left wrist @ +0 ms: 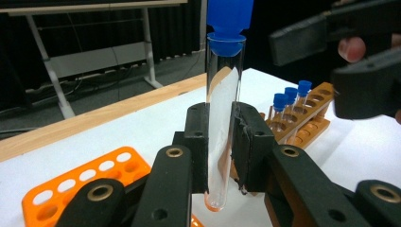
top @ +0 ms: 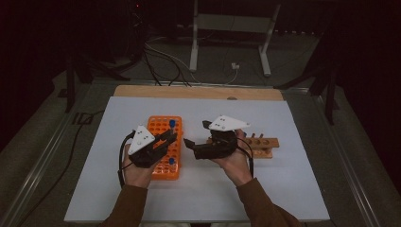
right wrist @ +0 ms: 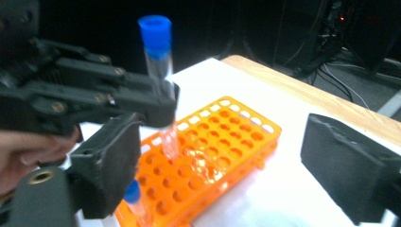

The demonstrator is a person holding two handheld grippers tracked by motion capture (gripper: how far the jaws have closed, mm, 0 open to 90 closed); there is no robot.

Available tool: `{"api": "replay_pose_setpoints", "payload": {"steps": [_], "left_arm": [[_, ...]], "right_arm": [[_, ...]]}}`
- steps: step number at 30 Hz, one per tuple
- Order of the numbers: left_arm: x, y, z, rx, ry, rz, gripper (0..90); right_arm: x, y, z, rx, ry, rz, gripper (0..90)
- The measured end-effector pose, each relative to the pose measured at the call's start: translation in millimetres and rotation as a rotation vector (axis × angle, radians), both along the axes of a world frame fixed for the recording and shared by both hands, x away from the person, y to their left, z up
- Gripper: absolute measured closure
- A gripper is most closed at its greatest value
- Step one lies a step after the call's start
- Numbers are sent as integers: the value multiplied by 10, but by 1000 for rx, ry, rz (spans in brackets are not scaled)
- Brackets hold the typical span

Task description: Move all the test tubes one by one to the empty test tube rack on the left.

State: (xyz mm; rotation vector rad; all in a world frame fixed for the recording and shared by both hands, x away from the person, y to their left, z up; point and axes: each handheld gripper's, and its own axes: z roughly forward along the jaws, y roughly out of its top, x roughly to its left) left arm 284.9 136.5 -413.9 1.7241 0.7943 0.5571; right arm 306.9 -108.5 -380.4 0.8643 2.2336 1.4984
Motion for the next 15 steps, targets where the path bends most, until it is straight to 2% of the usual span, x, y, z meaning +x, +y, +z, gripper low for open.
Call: {"api": "replay_pose_setpoints", "payload": {"steps": [3,7,15], "left_arm": [[-11,33,-40,0,9,4,781],[-24,107,-95,-9,28,16,780],[-71,283,-189,-27,57,37,780]], "right_arm": [[-13,-56,-63,0,5,-9,45],[-4,-161,-119,10,15,-24,20],[-48,-374,-204,19,19,-53,20]]}}
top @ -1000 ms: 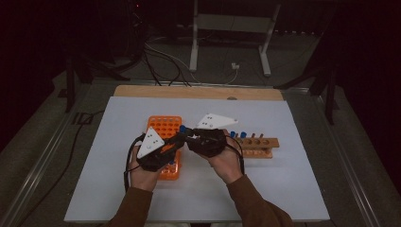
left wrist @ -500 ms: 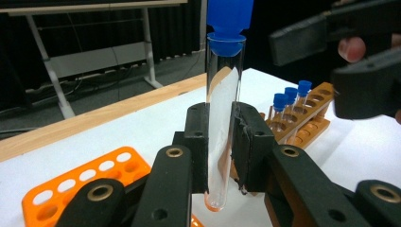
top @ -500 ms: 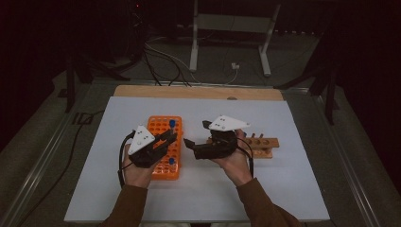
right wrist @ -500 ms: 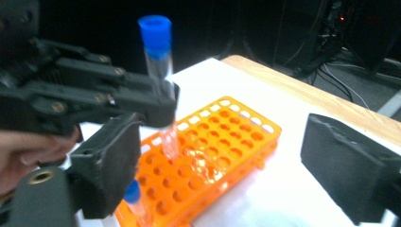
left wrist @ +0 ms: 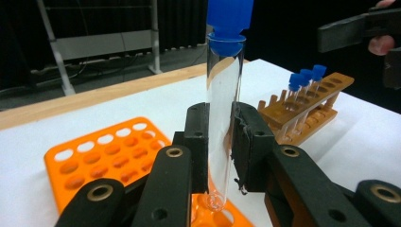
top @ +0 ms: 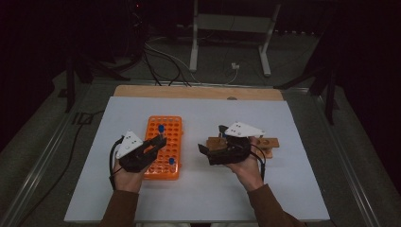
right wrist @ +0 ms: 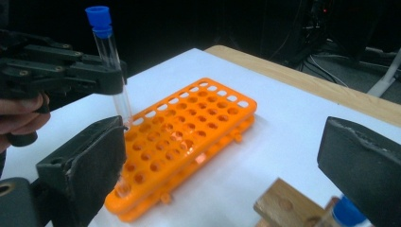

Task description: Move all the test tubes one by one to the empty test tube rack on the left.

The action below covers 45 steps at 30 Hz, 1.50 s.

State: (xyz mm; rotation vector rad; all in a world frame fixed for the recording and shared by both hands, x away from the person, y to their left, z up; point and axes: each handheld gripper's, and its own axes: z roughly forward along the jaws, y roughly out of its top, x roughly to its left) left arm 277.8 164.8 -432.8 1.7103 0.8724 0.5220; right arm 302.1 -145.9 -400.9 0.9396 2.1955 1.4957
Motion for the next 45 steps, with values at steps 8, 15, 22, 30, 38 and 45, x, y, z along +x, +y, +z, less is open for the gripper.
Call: {"api": "replay_pose_setpoints", "payload": {"steps": [8,15,22,30,38,45], "left_arm": [[-72,57,-143,8,29,2,780],[-167,35,-285,0,50,-6,780],[-236,-40,-380,28,67,-18,780],[-278,-96,-487,73,102,-36,780],[-317,-93,-563,118,135,-42,780],[-343,-107,-587,159,139,-43,783]], "right_arm": [[-99,-77,-129,-9,10,4,21],[-189,-163,-209,0,22,-1,21],[-250,-255,-238,6,22,-7,21],[-284,-314,-253,-4,18,-4,22],[-303,-347,-255,-6,14,0,22],[-303,-343,-277,-9,19,4,26]]}}
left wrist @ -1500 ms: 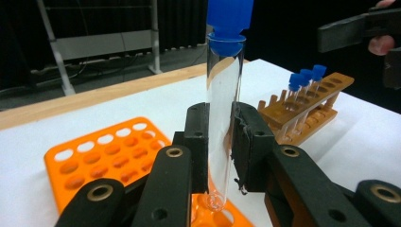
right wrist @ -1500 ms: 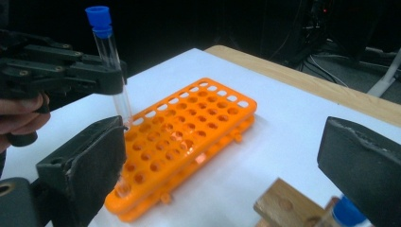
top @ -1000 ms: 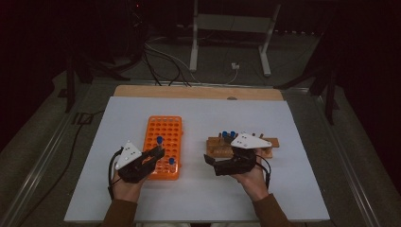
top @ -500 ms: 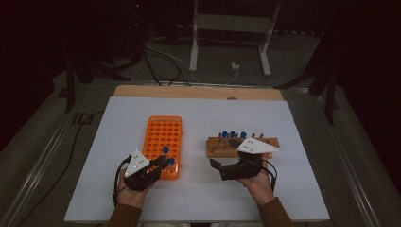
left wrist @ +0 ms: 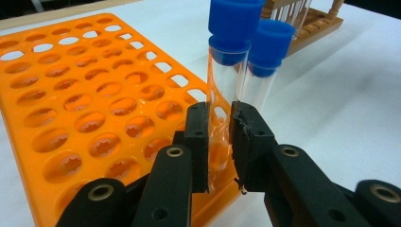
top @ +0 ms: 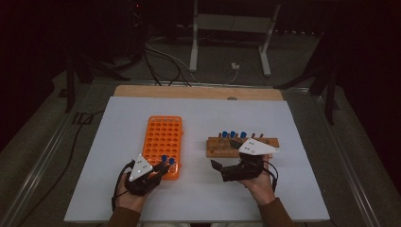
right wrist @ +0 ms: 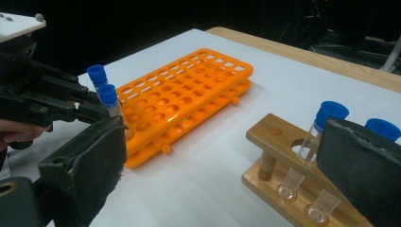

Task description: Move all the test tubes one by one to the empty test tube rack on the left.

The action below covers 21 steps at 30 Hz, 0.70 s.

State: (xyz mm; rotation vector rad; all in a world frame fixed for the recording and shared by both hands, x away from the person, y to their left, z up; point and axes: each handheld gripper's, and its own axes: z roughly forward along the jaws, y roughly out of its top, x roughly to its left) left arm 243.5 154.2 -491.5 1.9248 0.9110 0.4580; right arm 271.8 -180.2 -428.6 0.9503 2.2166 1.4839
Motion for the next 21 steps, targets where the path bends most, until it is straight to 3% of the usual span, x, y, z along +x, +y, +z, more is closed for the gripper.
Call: {"api": "replay_pose_setpoints", "payload": {"steps": [9,18,21], "left_arm": [[5,-35,-45,50,2,-9,785],[-9,-18,-42,36,9,-10,770],[-14,-4,-29,14,9,-23,688]], "right_arm": [[-3,3,-20,-4,1,1,27],[2,-25,-17,-6,-5,-9,27],[15,-71,-5,0,-8,-22,27]]}}
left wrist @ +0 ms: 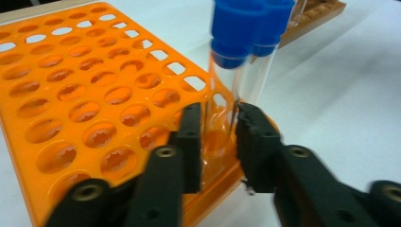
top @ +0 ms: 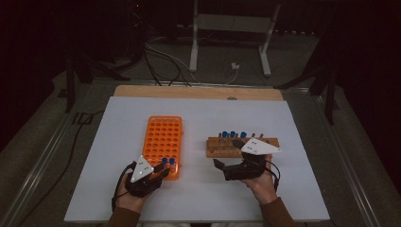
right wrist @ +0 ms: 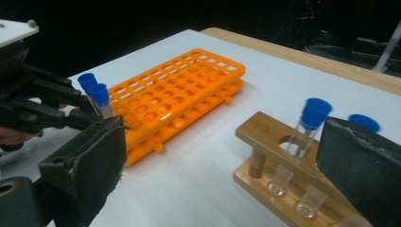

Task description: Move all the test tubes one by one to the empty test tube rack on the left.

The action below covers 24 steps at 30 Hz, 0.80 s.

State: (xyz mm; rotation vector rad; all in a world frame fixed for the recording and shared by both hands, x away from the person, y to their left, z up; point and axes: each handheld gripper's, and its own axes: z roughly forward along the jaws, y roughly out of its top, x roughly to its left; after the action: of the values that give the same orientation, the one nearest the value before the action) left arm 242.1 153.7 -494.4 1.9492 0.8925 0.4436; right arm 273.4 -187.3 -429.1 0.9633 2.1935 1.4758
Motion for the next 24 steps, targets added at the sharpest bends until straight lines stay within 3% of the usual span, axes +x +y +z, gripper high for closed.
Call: {"api": "replay_pose_setpoints", "payload": {"steps": [3,6,14,16,19,24], "left_arm": [[-7,6,31,-23,-8,-17,611],[-20,15,72,-36,-30,-2,538],[6,172,148,-111,-46,59,470],[14,213,171,-110,-57,76,457],[21,251,205,-74,-71,90,381],[17,291,257,-90,-95,116,255]], "right_arm": [[10,-30,1,4,0,-8,27],[15,-39,0,3,-2,-10,27],[28,-44,3,0,-7,-22,27],[34,-51,1,3,-5,-25,27],[46,-61,-2,5,-5,-31,27],[52,-74,4,-2,-12,-36,27]]}}
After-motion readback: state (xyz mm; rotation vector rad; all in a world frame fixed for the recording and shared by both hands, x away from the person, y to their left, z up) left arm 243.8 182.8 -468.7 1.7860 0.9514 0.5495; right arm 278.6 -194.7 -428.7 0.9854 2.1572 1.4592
